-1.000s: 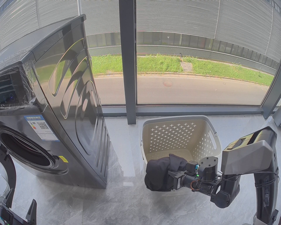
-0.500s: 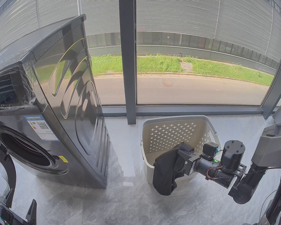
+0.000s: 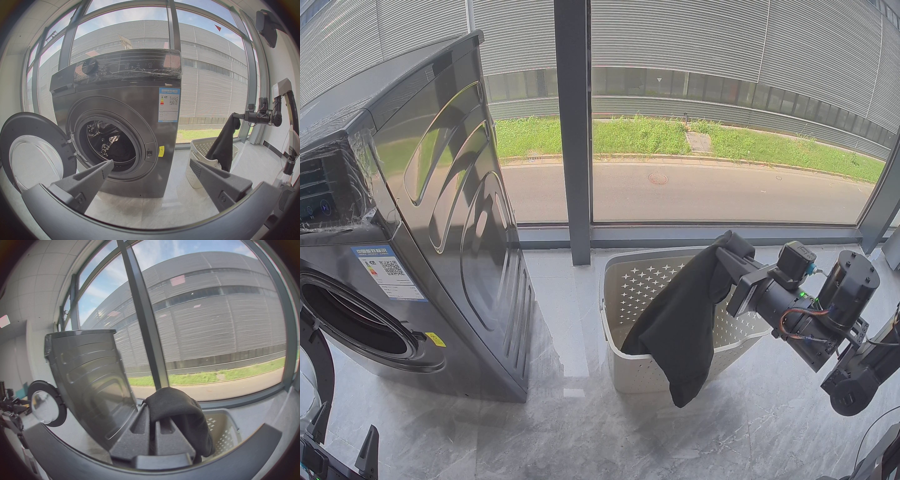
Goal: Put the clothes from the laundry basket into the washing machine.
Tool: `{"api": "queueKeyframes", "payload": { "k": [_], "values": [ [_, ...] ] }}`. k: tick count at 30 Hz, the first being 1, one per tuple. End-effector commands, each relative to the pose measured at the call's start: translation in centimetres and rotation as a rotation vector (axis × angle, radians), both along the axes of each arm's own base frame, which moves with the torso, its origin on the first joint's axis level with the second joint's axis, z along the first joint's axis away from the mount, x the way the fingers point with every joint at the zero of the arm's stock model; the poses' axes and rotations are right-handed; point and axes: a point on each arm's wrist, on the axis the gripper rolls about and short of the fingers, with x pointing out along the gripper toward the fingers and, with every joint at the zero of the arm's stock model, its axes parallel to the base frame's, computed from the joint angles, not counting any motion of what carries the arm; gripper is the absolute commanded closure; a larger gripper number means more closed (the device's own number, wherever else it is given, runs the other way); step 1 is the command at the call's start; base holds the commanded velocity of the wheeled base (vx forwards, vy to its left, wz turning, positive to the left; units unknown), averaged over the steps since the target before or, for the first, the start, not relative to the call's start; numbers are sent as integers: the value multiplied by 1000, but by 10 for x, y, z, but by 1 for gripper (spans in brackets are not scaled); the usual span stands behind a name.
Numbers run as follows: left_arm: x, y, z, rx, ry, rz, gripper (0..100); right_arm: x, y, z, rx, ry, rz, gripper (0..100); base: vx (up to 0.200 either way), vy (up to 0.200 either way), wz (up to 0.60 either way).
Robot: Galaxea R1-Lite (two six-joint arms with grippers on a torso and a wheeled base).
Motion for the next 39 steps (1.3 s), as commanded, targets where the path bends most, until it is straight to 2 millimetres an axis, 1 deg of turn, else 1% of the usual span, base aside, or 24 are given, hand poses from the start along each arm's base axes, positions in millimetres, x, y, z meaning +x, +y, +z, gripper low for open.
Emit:
{"api": "queueKeyframes", "payload": {
  "k": [1, 4, 7, 10, 13, 14, 32, 36, 39],
  "values": [
    [0, 0, -5, -1, 1, 1, 0, -10, -5, 28, 28, -62, -70, 100, 0, 0, 0],
    [0, 0, -5, -1, 1, 1, 0, -12, -8, 33, 27, -61, -87, 100, 0, 0, 0],
    [0, 0, -5, 4, 1, -1, 0, -13, -11, 41, 39, -59, -155, 100, 0, 0, 0],
    [0, 0, -5, 5, 1, -1, 0, -14, -11, 49, 59, -66, -211, 100, 0, 0, 0],
    [0, 0, -5, 7, 2, -1, 0, -16, -12, 53, 69, -77, -222, 100, 0, 0, 0],
    [0, 0, -5, 8, 2, -2, 0, -17, -12, 54, 70, -78, -222, 100, 0, 0, 0],
    [0, 0, -5, -1, 4, -8, 0, -19, -13, 53, 71, -81, -208, 100, -200, 0, 0],
    [0, 0, -5, -1, 4, -8, 0, -23, -14, 53, 73, -84, -199, 100, 0, 0, 0],
    [0, 0, -5, -1, 2, -10, 0, -25, -10, 51, 66, -77, -170, 100, 0, 67, 0]
  ]
}}
